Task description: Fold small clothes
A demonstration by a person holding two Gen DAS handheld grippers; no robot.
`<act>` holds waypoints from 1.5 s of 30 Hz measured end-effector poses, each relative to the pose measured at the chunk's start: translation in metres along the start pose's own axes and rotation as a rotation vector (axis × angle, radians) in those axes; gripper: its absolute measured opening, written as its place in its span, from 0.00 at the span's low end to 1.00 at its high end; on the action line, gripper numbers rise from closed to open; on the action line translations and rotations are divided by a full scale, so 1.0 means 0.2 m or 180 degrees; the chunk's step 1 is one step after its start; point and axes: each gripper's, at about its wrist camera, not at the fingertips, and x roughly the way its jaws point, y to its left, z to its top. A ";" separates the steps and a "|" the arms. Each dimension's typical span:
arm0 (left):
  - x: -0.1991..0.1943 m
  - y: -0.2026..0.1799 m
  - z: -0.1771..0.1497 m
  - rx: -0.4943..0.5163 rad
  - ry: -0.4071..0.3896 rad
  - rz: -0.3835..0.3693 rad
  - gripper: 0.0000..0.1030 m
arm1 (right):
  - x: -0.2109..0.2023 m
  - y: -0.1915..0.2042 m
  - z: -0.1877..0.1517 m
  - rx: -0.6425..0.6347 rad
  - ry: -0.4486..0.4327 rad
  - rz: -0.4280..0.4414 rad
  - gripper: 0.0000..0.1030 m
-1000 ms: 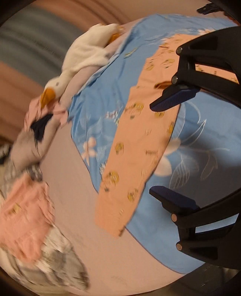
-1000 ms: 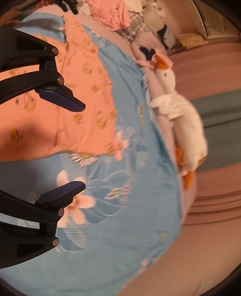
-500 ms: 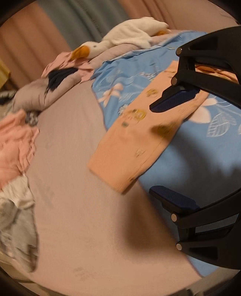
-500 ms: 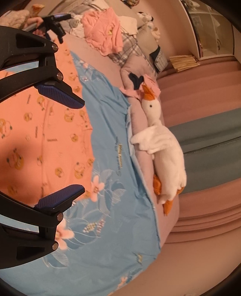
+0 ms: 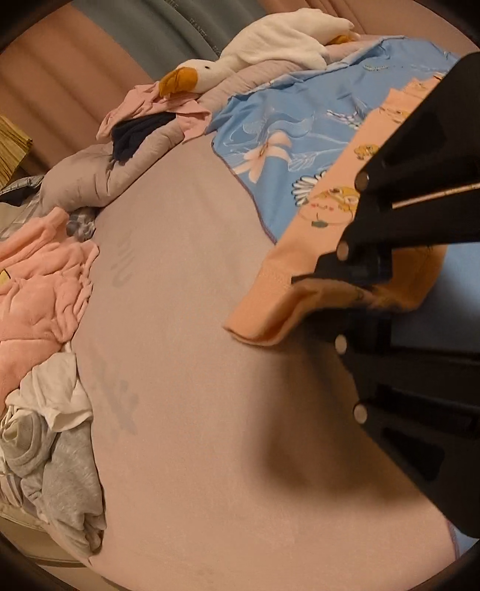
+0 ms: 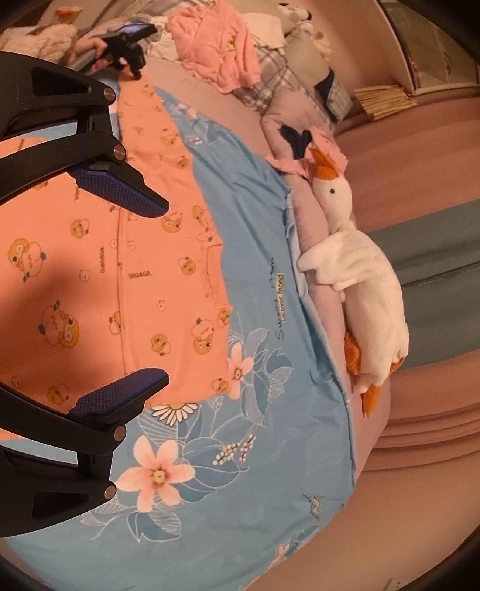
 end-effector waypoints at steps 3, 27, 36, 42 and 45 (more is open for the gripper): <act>-0.04 -0.03 0.01 -0.0058 -0.0013 -0.0091 0.05 | 0.01 0.00 -0.01 0.0025 0.0049 -0.0026 0.81; -0.50 -0.99 -0.41 0.1375 0.0251 -0.1524 0.05 | -0.09 -0.13 -0.05 0.0292 -0.0052 -0.0003 0.81; -0.41 -1.20 -0.77 0.1878 0.0770 -0.1767 0.05 | -0.08 -0.13 -0.06 0.0308 0.0003 -0.0017 0.81; -0.29 -1.24 -1.03 0.1998 0.1184 -0.1738 0.05 | -0.06 -0.11 -0.07 0.0259 0.0044 0.0002 0.81; -0.24 -1.24 -1.13 0.2059 0.1340 -0.1684 0.05 | -0.06 -0.12 -0.07 0.0261 0.0057 0.0015 0.81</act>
